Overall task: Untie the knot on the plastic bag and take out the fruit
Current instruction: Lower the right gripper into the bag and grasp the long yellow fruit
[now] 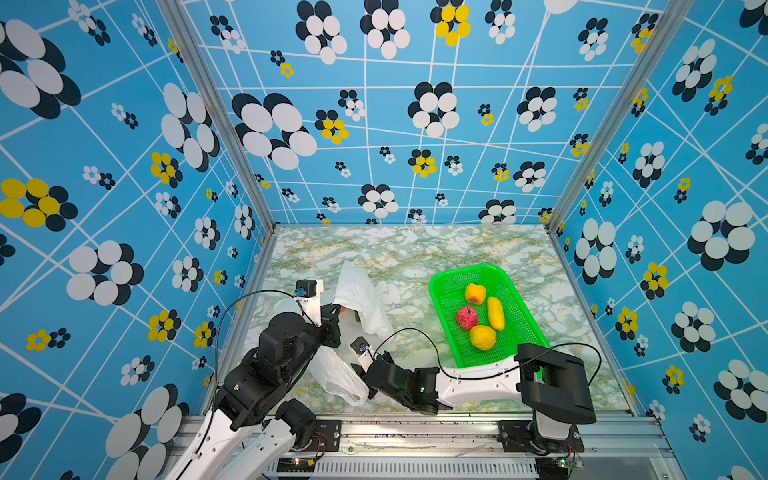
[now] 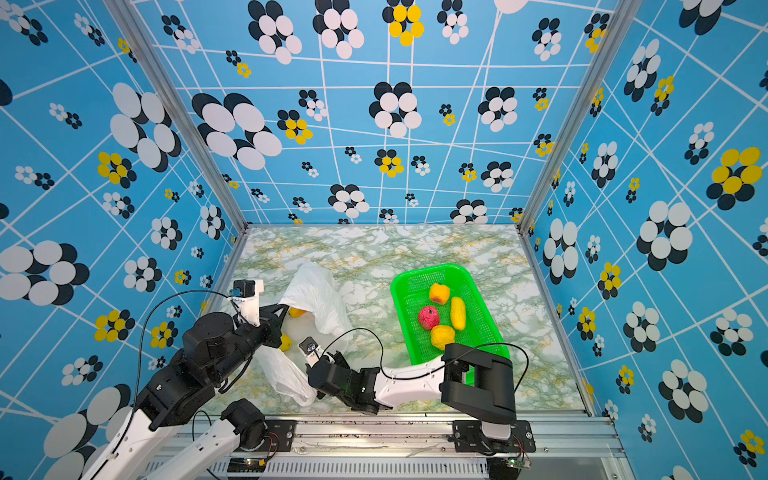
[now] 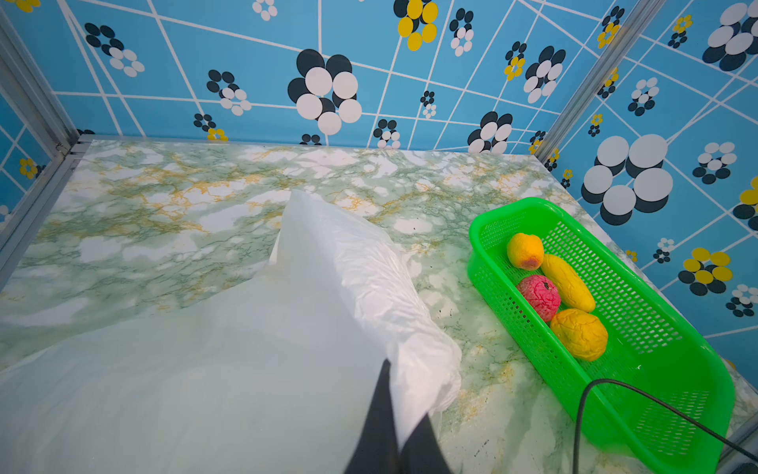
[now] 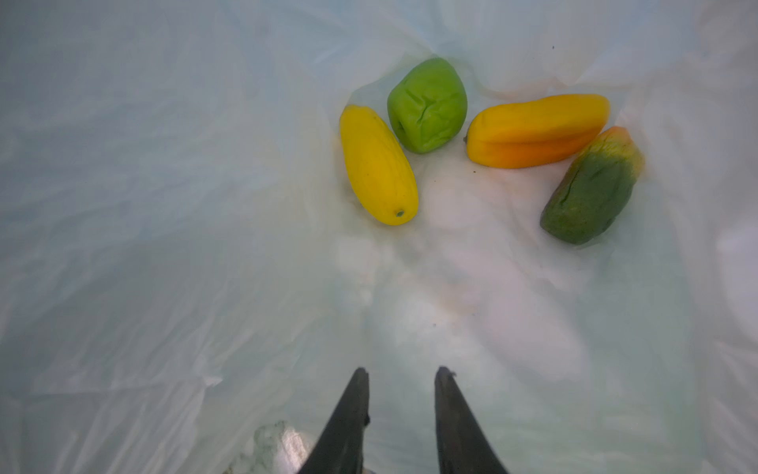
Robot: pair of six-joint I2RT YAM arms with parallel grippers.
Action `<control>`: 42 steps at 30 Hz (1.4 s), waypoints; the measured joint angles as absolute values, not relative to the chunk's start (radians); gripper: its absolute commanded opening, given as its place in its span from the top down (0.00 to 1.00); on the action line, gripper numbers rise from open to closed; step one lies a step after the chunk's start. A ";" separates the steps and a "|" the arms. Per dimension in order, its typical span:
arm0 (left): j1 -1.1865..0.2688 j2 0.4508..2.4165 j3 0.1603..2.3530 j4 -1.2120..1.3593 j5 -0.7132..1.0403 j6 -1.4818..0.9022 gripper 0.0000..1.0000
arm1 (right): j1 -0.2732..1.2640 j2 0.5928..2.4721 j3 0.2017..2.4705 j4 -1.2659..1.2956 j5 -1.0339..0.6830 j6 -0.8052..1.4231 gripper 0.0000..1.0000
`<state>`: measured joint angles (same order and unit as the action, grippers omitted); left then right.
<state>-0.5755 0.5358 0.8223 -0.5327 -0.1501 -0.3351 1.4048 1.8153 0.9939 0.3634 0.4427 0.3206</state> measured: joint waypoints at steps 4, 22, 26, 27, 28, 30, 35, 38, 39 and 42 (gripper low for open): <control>-0.575 0.535 0.822 -0.533 -0.150 -0.335 1.00 | 1.409 1.825 1.005 0.376 0.477 0.312 0.56; -0.574 0.579 0.878 -0.553 -0.165 -0.335 1.00 | 1.468 2.150 1.469 0.246 0.542 0.228 0.16; -0.574 0.563 0.877 -0.554 -0.190 -0.335 1.00 | 1.458 2.173 1.510 0.209 0.549 0.241 0.15; -0.574 0.554 0.877 -0.553 -0.198 -0.335 1.00 | 1.452 2.186 1.526 0.194 0.548 0.251 0.15; -0.574 0.546 0.876 -0.553 -0.204 -0.335 1.00 | 1.445 2.200 1.543 0.180 0.548 0.264 0.15; -0.574 0.532 0.874 -0.552 -0.213 -0.335 1.00 | 1.425 2.222 1.568 0.142 0.548 0.288 0.19; -0.574 0.524 0.871 -0.553 -0.218 -0.335 1.00 | 1.351 2.265 1.638 0.081 0.542 0.339 0.23; -0.574 0.524 0.871 -0.553 -0.218 -0.335 1.00 | 1.318 2.286 1.664 0.078 0.541 0.344 0.20; -0.574 0.524 0.871 -0.553 -0.218 -0.335 1.00 | 1.313 2.297 1.678 0.075 0.538 0.344 0.20; -0.574 0.524 0.871 -0.553 -0.217 -0.335 1.00 | 1.314 2.348 1.757 0.057 0.527 0.332 0.20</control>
<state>-0.5735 0.5243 0.8707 -0.5526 -0.2173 -0.3347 1.3144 2.3482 1.7569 0.0566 0.5266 0.3325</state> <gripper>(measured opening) 0.042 0.801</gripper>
